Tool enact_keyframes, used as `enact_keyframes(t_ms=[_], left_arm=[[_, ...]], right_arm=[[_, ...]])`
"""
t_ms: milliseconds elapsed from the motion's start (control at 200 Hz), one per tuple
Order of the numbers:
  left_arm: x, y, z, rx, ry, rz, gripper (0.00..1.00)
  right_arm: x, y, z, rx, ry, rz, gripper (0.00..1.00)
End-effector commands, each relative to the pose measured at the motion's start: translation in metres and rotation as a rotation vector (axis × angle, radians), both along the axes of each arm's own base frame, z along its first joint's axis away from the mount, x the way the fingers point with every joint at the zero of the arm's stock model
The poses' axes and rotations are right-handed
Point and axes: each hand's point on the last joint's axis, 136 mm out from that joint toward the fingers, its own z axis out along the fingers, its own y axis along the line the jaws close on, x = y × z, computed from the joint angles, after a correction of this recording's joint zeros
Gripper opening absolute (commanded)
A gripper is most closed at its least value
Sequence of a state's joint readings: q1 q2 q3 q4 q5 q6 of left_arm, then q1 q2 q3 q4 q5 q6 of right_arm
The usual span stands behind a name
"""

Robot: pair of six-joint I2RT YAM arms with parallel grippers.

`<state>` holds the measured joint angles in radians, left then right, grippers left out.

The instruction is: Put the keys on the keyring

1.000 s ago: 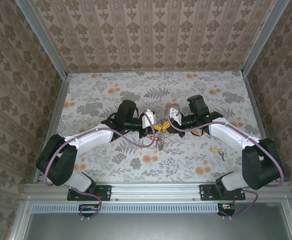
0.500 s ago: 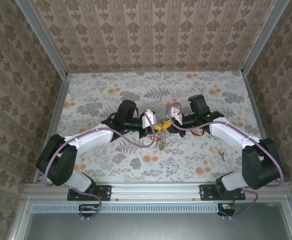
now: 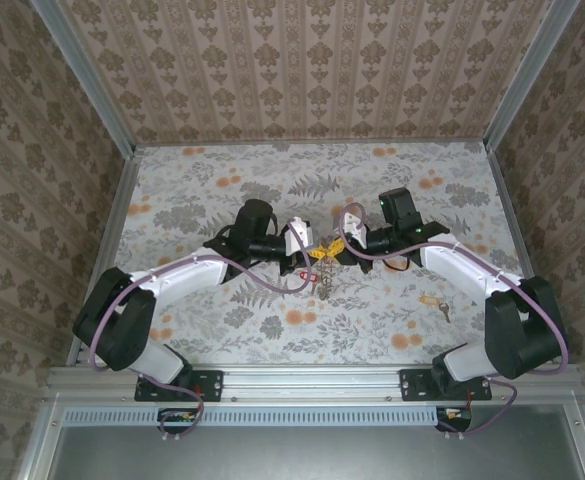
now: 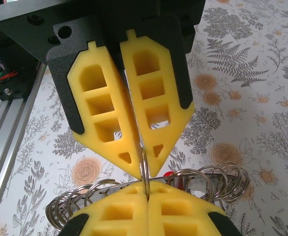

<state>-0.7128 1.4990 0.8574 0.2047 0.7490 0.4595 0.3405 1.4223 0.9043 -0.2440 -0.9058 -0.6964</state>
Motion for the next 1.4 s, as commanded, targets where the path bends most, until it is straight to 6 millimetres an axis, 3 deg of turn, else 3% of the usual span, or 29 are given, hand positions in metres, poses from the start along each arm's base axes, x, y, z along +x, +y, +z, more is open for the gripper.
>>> enact_keyframes(t_ms=[0,210,470,570,750,770,925,1055,1395], left_arm=[[0.0,-0.007,0.011,-0.04,-0.009,-0.026,0.12],[0.0,-0.009,0.015,-0.055,-0.008,-0.029,0.16],[0.001,-0.01,0.016,-0.05,-0.01,-0.031,0.0],[0.004,-0.01,0.018,-0.053,-0.012,-0.014,0.0],[0.014,-0.006,0.021,-0.051,-0.057,0.052,0.0],[0.015,-0.005,0.02,-0.049,-0.064,0.061,0.0],[0.022,0.002,0.021,-0.058,-0.119,0.126,0.0],[0.016,0.002,0.026,-0.091,-0.133,0.109,0.0],[-0.003,-0.006,0.037,-0.192,-0.051,-0.009,0.0]], right_arm=[[-0.003,0.007,0.015,0.05,-0.001,0.049,0.0],[-0.004,0.007,0.014,0.046,-0.002,0.054,0.0],[-0.005,0.007,0.012,0.032,-0.004,0.058,0.0],[-0.005,0.005,0.008,0.012,-0.004,0.053,0.0],[-0.001,-0.003,0.002,-0.046,-0.014,-0.02,0.14],[-0.002,-0.006,0.01,-0.045,-0.044,-0.034,0.14],[-0.006,-0.022,0.013,-0.061,-0.115,-0.136,0.2],[-0.007,-0.031,0.021,-0.041,-0.174,-0.208,0.2],[-0.011,-0.019,0.045,0.013,-0.322,-0.09,0.21]])
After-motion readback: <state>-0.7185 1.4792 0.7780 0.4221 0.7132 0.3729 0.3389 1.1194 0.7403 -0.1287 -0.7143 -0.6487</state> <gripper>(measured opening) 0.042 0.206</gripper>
